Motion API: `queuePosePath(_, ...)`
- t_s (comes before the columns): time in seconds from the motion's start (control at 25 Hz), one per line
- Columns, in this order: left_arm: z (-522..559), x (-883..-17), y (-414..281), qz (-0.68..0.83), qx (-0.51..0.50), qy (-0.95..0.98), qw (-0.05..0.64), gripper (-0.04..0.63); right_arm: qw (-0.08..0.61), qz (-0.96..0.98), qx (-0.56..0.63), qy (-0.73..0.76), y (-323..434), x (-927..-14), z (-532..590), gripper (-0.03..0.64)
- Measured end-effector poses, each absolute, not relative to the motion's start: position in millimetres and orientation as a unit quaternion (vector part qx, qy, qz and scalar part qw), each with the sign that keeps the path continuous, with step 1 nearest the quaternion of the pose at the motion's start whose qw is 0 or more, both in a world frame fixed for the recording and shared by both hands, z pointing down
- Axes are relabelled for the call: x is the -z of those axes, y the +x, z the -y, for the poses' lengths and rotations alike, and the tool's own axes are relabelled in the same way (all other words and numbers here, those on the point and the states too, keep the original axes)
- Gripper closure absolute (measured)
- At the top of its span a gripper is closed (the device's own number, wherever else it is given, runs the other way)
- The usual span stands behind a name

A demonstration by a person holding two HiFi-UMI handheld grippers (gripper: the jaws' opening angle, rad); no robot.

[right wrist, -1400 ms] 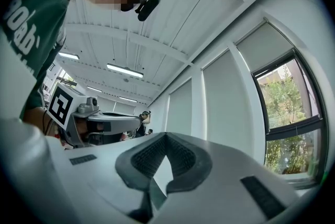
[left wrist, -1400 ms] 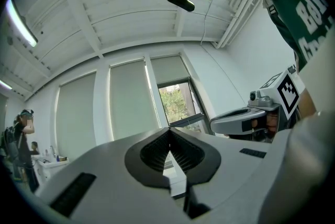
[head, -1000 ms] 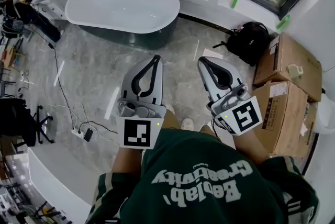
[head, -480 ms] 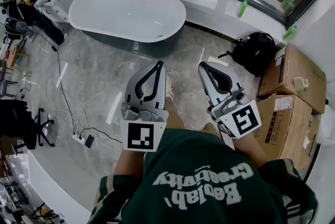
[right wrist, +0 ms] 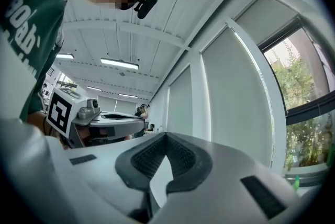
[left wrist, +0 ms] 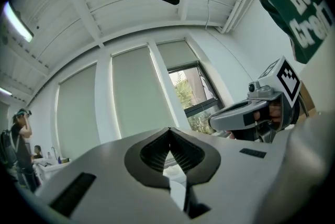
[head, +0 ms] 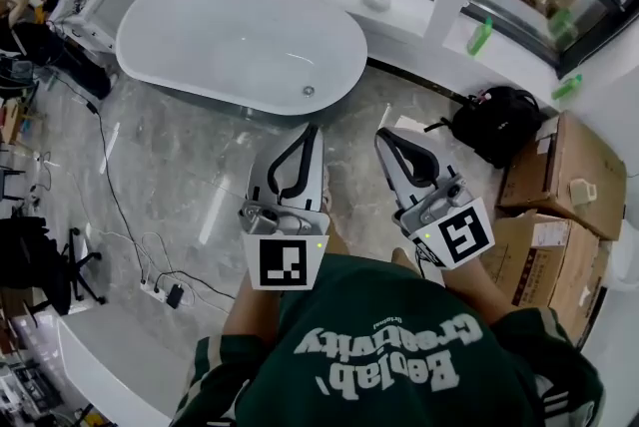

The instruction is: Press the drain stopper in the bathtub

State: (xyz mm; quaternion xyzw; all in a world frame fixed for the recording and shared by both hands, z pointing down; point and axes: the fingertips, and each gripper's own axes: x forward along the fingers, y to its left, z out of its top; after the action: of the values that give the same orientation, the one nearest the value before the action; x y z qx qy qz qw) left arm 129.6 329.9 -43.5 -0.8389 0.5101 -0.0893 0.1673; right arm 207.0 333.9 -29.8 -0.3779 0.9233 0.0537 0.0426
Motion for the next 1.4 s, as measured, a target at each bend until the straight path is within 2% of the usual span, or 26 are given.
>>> queuePosePath(0.52,-97.6,72.9,54.3,-0.469,0.063,-0.866,0.16,0.586,-0.007,-0.904,-0.051,-0.424,138.0,52.5,-113.1,0.603)
queuePosePath(1.12,23.8,37.1,20.0,-0.455,0.07,-0.881,0.104,0.586,-0.042,-0.909,-0.031,-0.413,95.3,27.8,-9.9,0.603)
queuePosePath(1.4,63.2,27.9,18.5,-0.439,0.07,-0.889,0.113,0.586,-0.056,-0.904,-0.006,-0.425,92.1,8.1,27.4,0.603)
